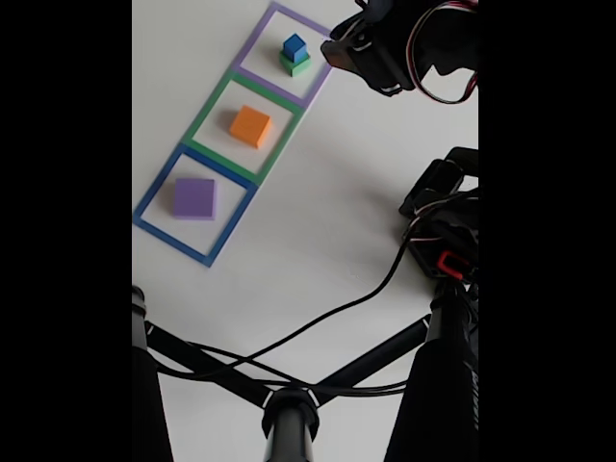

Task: Tower of hanoi

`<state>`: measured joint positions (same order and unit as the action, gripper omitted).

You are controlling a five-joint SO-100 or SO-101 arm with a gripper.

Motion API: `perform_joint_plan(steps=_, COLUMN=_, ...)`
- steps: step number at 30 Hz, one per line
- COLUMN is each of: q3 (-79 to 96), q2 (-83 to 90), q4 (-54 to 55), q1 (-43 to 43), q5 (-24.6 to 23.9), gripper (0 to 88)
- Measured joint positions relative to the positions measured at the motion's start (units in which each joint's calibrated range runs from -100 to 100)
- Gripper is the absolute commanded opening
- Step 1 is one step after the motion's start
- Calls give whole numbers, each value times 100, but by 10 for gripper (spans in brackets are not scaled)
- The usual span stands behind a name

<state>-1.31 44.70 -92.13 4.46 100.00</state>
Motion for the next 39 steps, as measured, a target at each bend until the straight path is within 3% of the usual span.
perform_joint_plan(steps=7, q3=252, q2=329, q4=40, q1=-147, q5=0, gripper=224)
perform_joint_plan(steps=14, q3=2245, q2=1114, q4=1388, q1=123, q5=0, gripper=316)
perform_joint_plan(steps=29, q3=7659, q2=2068, q4=6340, q1=311, q5=0, gripper=379)
perform_joint_plan(steps=39, q3=9304, q2=760, q4=9976, q1=360, q5=0, gripper=401)
